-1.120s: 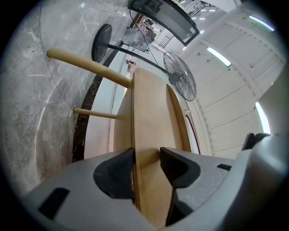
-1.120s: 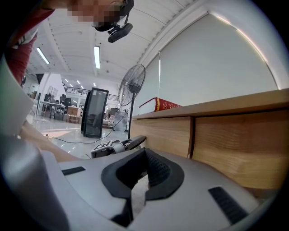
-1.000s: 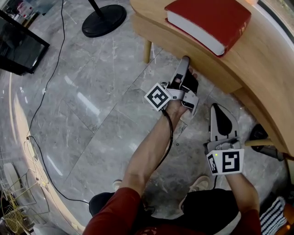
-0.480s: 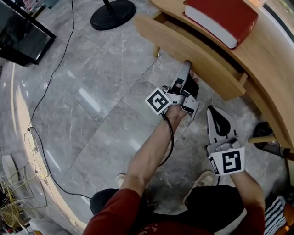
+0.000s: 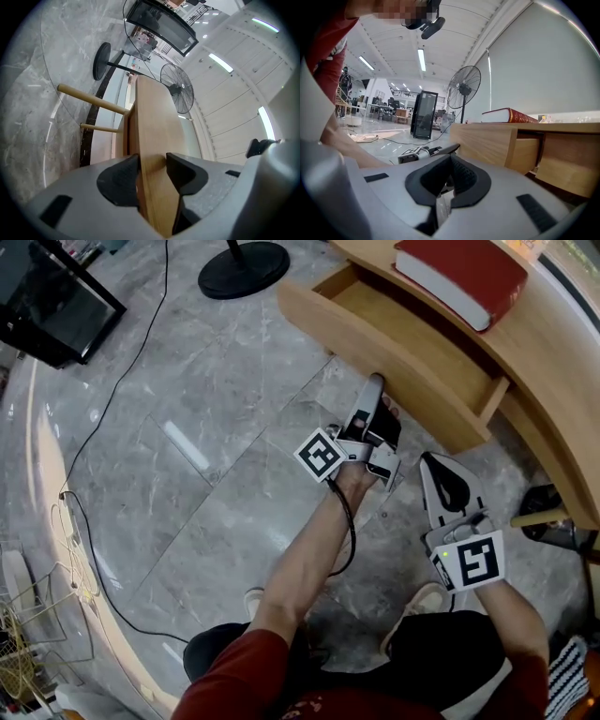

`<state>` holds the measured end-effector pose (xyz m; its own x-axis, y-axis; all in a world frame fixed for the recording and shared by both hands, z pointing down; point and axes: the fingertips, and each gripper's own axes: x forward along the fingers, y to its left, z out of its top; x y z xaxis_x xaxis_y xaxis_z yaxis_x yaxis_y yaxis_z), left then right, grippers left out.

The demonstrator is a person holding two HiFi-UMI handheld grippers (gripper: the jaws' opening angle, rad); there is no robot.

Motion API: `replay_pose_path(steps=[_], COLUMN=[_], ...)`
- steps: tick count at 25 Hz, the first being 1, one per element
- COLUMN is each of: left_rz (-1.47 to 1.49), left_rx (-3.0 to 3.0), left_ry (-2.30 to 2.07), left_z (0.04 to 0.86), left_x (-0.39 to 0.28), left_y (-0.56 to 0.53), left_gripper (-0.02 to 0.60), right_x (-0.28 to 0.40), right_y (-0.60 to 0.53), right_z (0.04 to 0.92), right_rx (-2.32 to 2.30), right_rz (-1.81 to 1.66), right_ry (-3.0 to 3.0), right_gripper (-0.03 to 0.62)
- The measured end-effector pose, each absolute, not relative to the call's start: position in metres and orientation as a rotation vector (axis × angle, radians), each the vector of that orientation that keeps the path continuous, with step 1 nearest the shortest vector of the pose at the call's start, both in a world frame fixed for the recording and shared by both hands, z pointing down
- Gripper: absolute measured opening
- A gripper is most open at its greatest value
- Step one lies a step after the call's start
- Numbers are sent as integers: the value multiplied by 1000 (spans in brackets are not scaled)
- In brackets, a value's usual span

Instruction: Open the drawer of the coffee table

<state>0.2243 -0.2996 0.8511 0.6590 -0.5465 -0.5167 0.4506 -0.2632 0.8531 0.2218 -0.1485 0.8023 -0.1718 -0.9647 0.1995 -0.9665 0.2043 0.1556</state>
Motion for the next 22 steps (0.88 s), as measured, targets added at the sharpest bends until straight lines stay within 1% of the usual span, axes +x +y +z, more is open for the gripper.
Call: replay_pose_path(steps=[12,22], left_rz=[-995,-1031], left_rx=[1581,1555], left_ry=[-88,-98], left_z=[853,865], left_x=[180,160], left_y=[-283,-278], left_gripper=[197,199], right_x=[163,145], right_y=[-129,-128], right_z=[808,809], right_rx=[1664,1629], right_rz=[49,36], right_ry=[-2364,-2387], right_gripper=[-5,-5])
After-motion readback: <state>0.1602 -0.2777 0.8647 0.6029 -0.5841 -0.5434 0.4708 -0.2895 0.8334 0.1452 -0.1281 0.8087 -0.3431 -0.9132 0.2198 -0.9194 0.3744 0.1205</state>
